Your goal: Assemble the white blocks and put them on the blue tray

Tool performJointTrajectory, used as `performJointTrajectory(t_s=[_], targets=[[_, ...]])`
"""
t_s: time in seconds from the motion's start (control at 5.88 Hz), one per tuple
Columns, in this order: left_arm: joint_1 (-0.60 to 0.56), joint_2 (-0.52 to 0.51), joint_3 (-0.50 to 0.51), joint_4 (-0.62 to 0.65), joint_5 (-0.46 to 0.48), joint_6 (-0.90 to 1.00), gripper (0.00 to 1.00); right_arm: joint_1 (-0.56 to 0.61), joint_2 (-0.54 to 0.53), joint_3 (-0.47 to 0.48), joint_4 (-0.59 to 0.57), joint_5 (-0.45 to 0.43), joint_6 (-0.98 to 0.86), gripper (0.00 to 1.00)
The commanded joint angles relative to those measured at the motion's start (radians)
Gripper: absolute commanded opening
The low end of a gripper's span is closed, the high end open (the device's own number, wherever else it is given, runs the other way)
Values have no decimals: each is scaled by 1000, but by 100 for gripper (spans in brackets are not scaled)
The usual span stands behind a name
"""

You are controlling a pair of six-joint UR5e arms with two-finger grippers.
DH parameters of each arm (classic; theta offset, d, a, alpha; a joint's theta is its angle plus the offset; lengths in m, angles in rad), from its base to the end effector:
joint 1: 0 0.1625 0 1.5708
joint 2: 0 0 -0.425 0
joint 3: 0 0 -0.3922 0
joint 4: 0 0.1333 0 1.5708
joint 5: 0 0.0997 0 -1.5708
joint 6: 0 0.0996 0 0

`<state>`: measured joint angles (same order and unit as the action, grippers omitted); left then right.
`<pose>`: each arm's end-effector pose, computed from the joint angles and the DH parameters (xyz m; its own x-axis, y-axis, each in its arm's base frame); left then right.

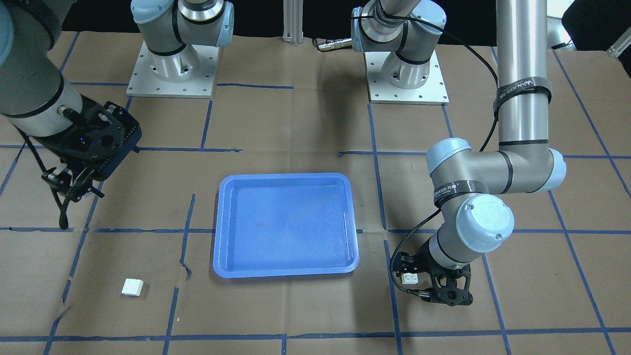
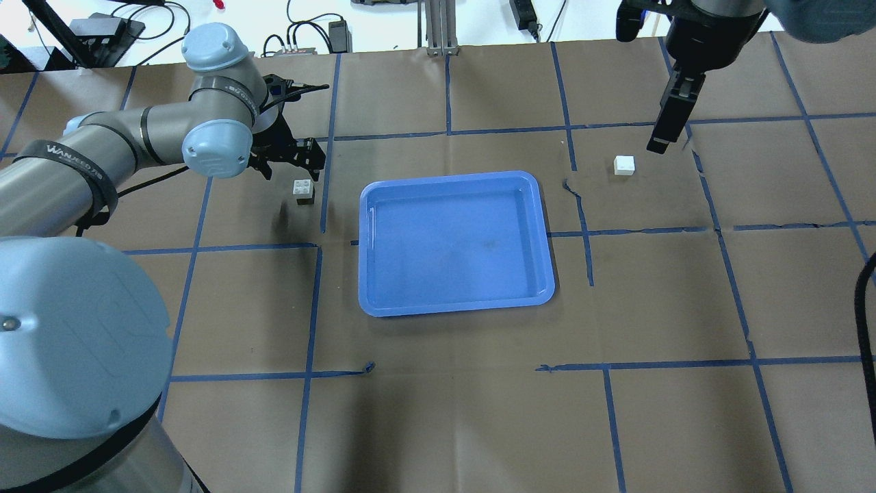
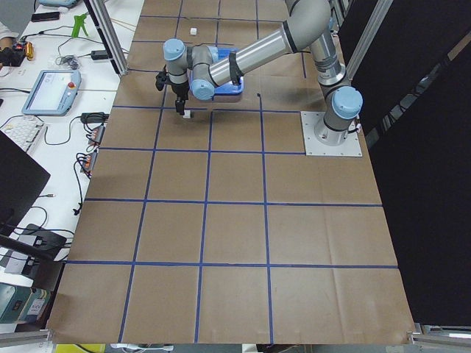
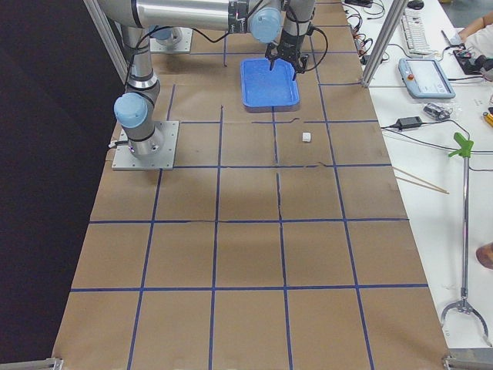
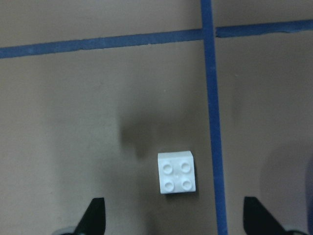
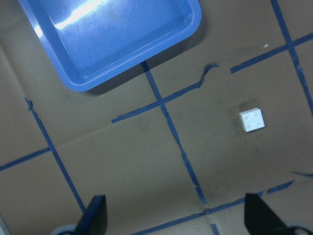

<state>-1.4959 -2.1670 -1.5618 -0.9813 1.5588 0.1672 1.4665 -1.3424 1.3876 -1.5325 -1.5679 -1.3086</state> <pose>-0.0844 -0.6733 0.1975 -0.9957 0.0922 0.0114 0.0922 0.9957 -0.0042 0.0726 -0.5898 0.4512 -0.3580 -0.9302 -0.0813 -0.9337 0.3577 0.0188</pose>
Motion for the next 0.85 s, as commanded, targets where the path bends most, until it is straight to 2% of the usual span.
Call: performJointTrajectory(t_s=[0.0,0.17,0.34,0.51,0.68], targets=[[0,-17,-9,6,-2,0,79,-88,64,-56,-38,6,-290,100],[0,-17,-27,7,0,2,60,-141,125,-118,-44,9,-417,100],[0,-20,-27,7,0,2,44,-158,170,-140,-82,69,-420,100],[0,-22,-26,7,0,2,29,-161,196,-128,-188,81,-417,100],[0,-17,-24,24,-2,8,16,-161,244,-113,-193,85,-419,100]])
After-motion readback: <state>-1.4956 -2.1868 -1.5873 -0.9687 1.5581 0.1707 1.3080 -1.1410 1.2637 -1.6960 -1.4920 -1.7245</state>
